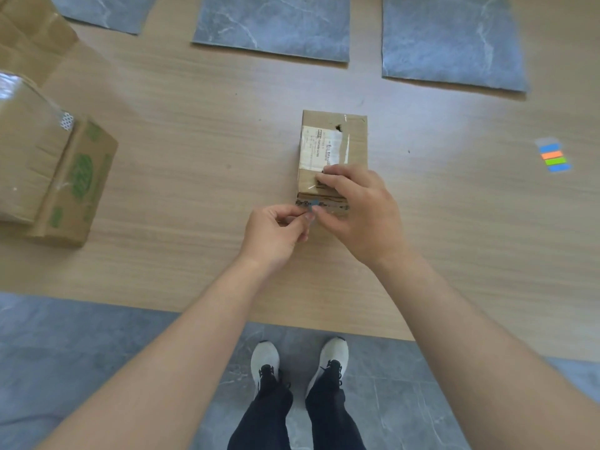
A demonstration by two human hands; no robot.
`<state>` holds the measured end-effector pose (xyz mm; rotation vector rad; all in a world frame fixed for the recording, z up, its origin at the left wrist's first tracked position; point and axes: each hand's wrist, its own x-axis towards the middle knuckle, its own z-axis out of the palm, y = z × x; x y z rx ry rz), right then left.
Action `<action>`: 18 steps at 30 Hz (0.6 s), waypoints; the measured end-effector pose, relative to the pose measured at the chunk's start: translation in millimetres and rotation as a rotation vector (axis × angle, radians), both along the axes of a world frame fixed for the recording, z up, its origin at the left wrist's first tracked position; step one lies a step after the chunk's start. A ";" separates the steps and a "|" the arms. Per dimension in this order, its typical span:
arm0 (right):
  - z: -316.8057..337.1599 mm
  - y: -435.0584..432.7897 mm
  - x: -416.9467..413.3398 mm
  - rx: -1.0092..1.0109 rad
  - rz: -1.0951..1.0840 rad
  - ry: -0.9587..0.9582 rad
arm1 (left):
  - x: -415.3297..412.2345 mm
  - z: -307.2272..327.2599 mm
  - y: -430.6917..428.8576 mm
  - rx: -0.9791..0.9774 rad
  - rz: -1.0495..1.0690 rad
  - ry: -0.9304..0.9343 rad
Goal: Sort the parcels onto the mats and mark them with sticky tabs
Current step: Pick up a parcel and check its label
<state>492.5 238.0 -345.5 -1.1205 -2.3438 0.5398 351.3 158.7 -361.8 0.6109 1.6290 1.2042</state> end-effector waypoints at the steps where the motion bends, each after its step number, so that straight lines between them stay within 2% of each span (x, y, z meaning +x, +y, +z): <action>1: -0.5 0.3 -0.9 0.006 -0.004 0.004 | 0.1 1.4 1.4 0.004 0.007 -0.009; 11: -19.0 7.3 -8.1 0.151 -0.063 0.108 | -1.4 1.0 10.2 -0.002 0.020 -0.023; 16: -26.7 10.0 -10.0 0.207 -0.079 0.118 | -10.9 -8.4 7.9 -0.123 -0.008 0.108; 18: -30.3 6.7 -14.4 0.229 -0.109 0.097 | -17.7 -6.2 5.2 -0.163 0.055 0.156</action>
